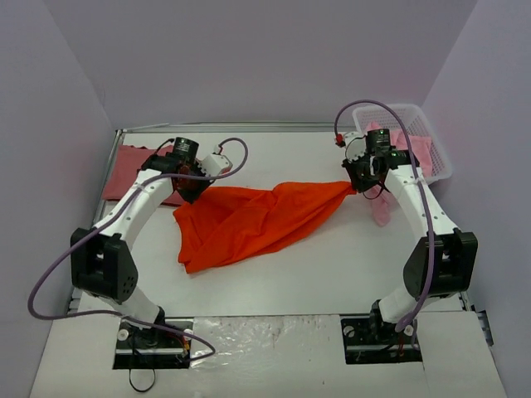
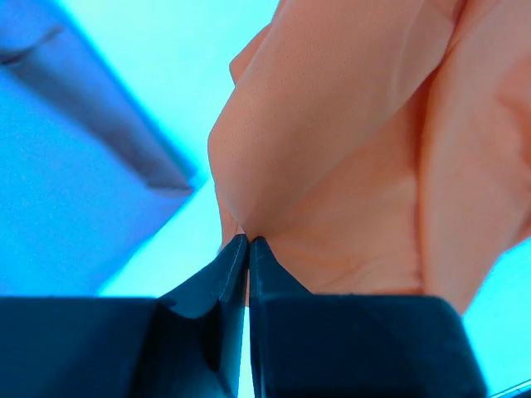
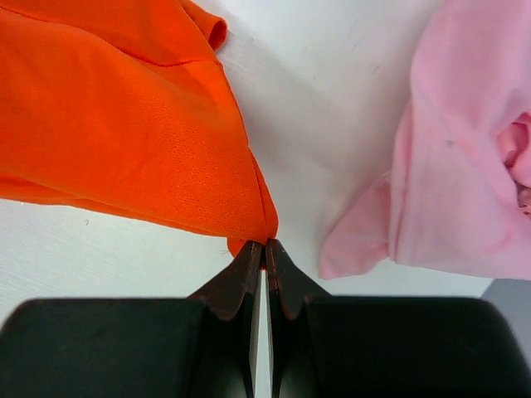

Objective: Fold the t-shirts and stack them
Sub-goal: Flatten out the tshirt

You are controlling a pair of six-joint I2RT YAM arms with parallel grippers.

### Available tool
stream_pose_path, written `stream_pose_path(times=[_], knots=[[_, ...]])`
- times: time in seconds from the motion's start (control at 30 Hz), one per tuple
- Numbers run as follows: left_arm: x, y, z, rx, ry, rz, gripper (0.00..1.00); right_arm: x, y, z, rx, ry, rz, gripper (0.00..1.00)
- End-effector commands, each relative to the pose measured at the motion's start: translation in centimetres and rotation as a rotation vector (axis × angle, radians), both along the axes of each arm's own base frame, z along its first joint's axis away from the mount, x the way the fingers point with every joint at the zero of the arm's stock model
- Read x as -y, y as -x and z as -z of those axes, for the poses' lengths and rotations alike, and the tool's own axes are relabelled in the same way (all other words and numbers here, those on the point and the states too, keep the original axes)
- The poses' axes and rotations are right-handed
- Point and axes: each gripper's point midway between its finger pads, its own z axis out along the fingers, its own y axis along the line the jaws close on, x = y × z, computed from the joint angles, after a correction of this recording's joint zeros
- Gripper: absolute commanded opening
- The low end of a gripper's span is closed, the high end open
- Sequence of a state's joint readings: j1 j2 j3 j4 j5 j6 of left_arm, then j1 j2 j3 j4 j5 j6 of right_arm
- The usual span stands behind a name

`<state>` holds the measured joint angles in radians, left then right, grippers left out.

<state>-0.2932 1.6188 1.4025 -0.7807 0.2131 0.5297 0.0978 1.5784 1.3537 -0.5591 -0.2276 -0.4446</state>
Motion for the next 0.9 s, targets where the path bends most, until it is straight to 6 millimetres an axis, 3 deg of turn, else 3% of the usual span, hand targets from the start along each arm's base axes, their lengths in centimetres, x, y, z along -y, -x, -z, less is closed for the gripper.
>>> stream_pose_path(times=[0.0,0.13,0.4,0.87], knots=[[-1.7,1.5,-2.7,0.038,-0.029,-0.038,0.03,1.0,0.3,-2.1,0.030,0.021,0.048,0.00],[-2.4,2.5,-3.9,0.075,-0.035,-0.053,0.02,1.4,0.1,-2.5,0.041,0.031,0.071,0.00],[-3.0,4.4,-4.3,0.073,-0.032,-0.065,0.02,1.9,0.3,-3.1,0.059,0.034,0.091,0.00],[-3.1,6.5,-1.7,-0.003,-0.038,-0.042,0.02,1.7,1.0,-1.2,0.032,0.003,0.086,0.00]])
